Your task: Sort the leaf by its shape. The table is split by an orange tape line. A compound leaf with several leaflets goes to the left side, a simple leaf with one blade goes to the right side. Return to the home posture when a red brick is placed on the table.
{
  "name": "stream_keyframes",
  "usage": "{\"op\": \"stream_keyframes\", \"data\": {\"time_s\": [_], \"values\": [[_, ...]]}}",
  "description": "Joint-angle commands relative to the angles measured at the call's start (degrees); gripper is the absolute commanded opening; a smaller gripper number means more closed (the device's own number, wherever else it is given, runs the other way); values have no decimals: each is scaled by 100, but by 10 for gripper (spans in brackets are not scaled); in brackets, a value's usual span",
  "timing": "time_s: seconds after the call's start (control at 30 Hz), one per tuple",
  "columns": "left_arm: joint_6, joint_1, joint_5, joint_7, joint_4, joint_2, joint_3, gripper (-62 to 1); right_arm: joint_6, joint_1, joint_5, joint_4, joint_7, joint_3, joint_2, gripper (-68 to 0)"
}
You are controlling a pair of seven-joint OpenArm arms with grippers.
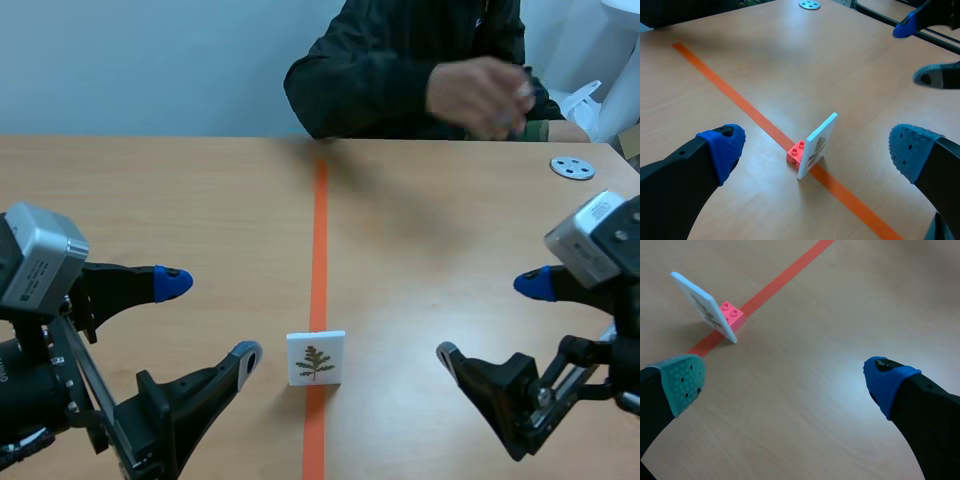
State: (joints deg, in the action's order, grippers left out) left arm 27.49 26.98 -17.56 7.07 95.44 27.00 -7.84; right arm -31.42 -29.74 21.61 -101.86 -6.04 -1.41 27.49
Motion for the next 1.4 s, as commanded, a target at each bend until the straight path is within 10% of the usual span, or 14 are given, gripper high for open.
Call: {"op": "stream_keyframes", "data": {"time_s": [0.0, 0.27, 0.8, 1.23, 1.37], "values": [[13, -17, -57, 81, 24, 17, 20, 8, -90, 219, 31, 85, 164, -103, 76, 4], [13, -17, -57, 79, 24, 17, 20, 8, -144, 1012, -28, 916, 579, -1080, 70, 4], [11, -17, -57, 79, 20, 15, 20, 8, -72, 2490, -1587, 2931, 2264, -2914, -509, 4], [9, -17, -57, 79, 20, 15, 20, 8, 485, 2796, -2020, 3458, 2765, -3508, -828, 4], [9, -17, -57, 79, 20, 15, 20, 8, 527, 2796, -2020, 3486, 2763, -3582, -828, -182]]}}
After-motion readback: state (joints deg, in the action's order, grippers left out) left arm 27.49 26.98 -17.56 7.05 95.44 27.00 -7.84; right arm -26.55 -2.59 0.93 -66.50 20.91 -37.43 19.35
